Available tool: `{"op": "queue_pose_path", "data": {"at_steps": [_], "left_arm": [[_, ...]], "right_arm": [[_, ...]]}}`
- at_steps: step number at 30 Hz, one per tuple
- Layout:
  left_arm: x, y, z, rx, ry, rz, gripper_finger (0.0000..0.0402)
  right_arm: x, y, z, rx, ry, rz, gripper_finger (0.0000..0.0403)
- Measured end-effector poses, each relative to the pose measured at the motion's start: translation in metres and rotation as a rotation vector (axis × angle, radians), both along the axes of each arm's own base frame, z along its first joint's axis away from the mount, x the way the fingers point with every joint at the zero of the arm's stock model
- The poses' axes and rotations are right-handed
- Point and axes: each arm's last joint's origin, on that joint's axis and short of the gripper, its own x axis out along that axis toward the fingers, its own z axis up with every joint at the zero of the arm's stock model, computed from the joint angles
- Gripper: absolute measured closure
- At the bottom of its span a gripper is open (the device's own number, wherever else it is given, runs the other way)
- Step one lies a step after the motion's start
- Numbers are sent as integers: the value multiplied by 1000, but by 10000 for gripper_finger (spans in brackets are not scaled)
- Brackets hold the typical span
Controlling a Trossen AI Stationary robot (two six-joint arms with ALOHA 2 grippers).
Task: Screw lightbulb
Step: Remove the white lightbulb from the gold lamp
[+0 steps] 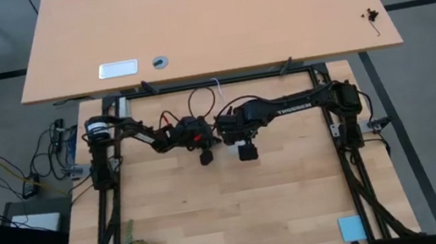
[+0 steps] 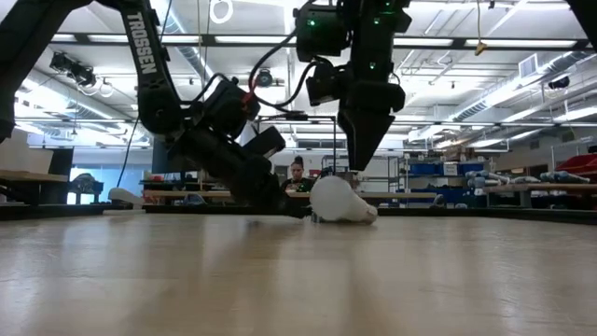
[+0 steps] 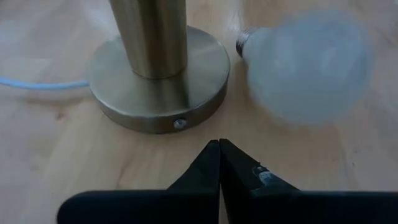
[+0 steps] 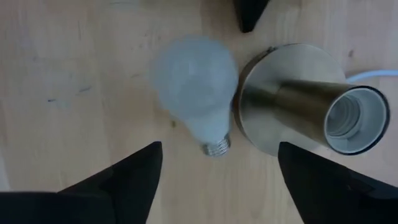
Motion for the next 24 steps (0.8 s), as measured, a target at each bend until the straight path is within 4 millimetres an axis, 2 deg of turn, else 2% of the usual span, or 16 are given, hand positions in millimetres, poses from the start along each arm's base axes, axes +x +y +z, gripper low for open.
{"op": "queue_pose_path", "data": {"at_steps": [3, 6, 10, 16, 18, 20, 24], "left_arm": [[-2, 0, 9, 33, 12, 4, 392], [-4, 0, 20, 56, 13, -5, 392], [-11, -3, 29, 77, 5, -17, 392], [-17, -6, 27, 44, -6, -39, 392], [-17, -6, 27, 41, -6, -38, 392], [-17, -6, 27, 42, -10, -38, 392], [-17, -6, 28, 46, -21, -36, 392]], "right_arm": [[-2, 2, 0, 4, 22, 2, 103], [-2, 4, -1, 10, 24, 7, 150], [-3, 6, -13, 10, 11, 46, 238], [-5, 5, -42, 18, -59, 75, 383], [-6, 6, -49, 19, -65, 76, 391], [-9, 6, -55, 21, -54, 74, 381], [-11, 6, -53, 17, -59, 75, 381]]}}
